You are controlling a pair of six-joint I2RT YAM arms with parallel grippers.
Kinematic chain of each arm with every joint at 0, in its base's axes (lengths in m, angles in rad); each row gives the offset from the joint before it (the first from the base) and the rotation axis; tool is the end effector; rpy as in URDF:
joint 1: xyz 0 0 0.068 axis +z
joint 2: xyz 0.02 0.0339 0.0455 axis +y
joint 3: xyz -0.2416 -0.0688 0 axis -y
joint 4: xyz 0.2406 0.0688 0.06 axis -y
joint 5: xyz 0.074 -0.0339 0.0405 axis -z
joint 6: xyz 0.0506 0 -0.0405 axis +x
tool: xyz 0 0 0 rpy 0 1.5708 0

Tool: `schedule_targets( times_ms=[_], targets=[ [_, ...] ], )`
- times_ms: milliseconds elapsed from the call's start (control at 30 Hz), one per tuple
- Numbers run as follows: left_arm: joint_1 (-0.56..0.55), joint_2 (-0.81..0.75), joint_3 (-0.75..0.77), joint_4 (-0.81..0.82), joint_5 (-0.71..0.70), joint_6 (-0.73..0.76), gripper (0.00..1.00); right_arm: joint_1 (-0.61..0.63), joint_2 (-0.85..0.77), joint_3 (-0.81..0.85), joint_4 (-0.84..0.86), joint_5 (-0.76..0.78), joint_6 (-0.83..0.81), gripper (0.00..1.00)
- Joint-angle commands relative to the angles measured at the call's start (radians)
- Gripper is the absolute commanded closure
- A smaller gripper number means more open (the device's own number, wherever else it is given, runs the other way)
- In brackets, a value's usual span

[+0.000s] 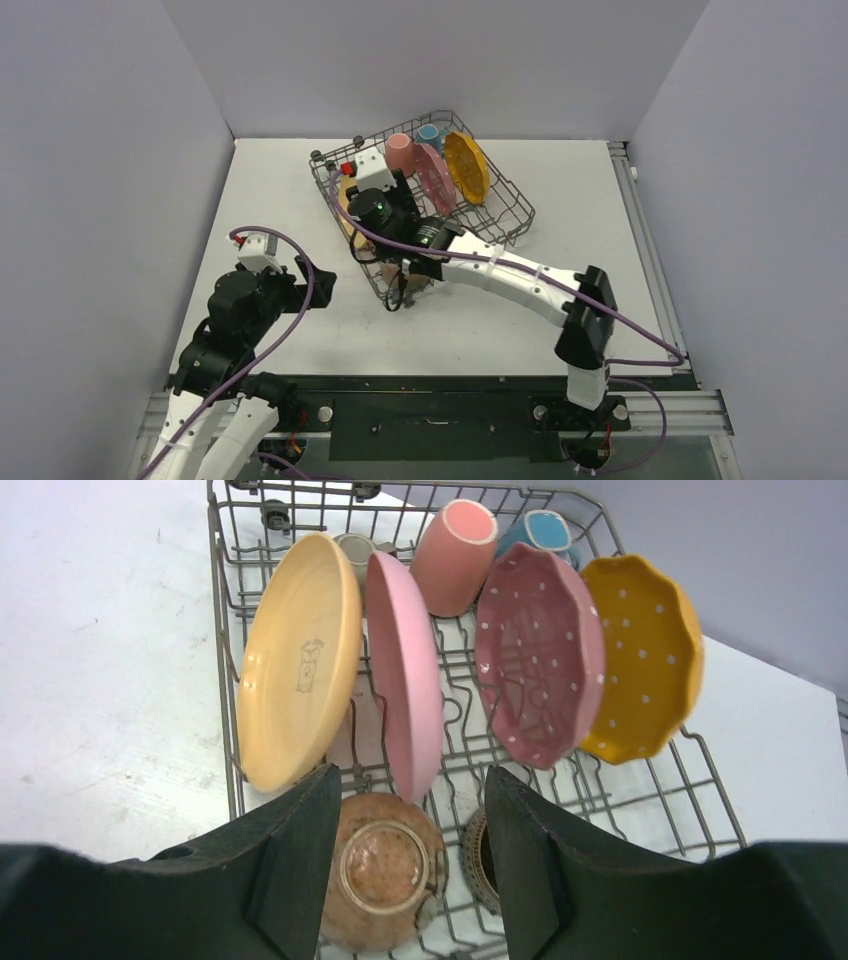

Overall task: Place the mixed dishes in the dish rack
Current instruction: Reset both arms

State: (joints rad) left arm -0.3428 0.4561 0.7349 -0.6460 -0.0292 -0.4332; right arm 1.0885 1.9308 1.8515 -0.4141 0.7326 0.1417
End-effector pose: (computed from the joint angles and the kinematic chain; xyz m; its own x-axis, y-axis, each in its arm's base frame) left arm 0.1269 -0.0437 0.2991 -0.4372 -0.2895 -0.8515 0.1397 0.9134 -0.3823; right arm 0.2378 0.3812 0.3275 -0.2719 -0.2930 -0.9166 -0.3505 0.9172 -0.1892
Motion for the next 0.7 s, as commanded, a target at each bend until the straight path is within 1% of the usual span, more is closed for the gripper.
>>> schedule_targets(
  times_ms=[0,33,67,100,133,167,267,300,333,367,400,500,567,633,667],
  targets=[
    [0.031,0.019,0.011,0.046,0.01,0.004,0.04,0.022,-0.202,-0.148,0.064,-0.014,0.067,0.49],
    [0.038,0.027,0.011,0.047,0.019,0.005,0.04,0.026,-0.237,-0.226,0.08,-0.019,0.072,0.48],
    [0.04,0.03,0.011,0.049,0.022,0.005,0.04,0.033,-0.306,-0.265,0.089,-0.03,0.087,0.48],
    [0.041,0.037,0.011,0.05,0.027,0.005,0.04,0.036,-0.345,-0.348,0.103,-0.033,0.097,0.48],
    [0.043,0.04,0.011,0.051,0.028,0.005,0.04,0.039,-0.416,-0.428,0.106,-0.042,0.123,0.47],
    [0.045,0.048,0.013,0.052,0.029,0.005,0.04,0.041,-0.455,-0.464,0.108,-0.05,0.135,0.47],
    [0.048,0.06,0.011,0.056,0.049,0.007,0.04,0.047,-0.653,-0.65,0.106,-0.074,0.188,0.38],
    [0.05,0.062,0.011,0.058,0.058,0.008,0.04,0.05,-0.692,-0.687,0.1,-0.076,0.2,0.33],
    [0.051,0.067,0.012,0.059,0.061,0.009,0.04,0.051,-0.776,-0.756,0.095,-0.075,0.225,0.31],
    [0.054,0.067,0.012,0.06,0.065,0.01,0.04,0.055,-0.821,-0.791,0.089,-0.071,0.238,0.28],
    [0.056,0.068,0.011,0.06,0.065,0.01,0.04,0.057,-0.906,-0.858,0.079,-0.071,0.265,0.27],
    [0.066,0.066,0.009,0.063,0.067,0.011,0.04,0.061,-1.082,-0.982,0.044,-0.062,0.311,0.24],
    [0.071,0.063,0.008,0.063,0.062,0.012,0.04,0.061,-1.25,-1.058,0.005,-0.059,0.346,0.22],
    [0.074,0.059,0.008,0.063,0.057,0.011,0.04,0.062,-1.345,-1.119,-0.029,-0.077,0.366,0.22],
    [0.077,0.057,0.006,0.063,0.053,0.011,0.04,0.062,-1.366,-1.136,-0.064,-0.075,0.375,0.21]
  ],
)
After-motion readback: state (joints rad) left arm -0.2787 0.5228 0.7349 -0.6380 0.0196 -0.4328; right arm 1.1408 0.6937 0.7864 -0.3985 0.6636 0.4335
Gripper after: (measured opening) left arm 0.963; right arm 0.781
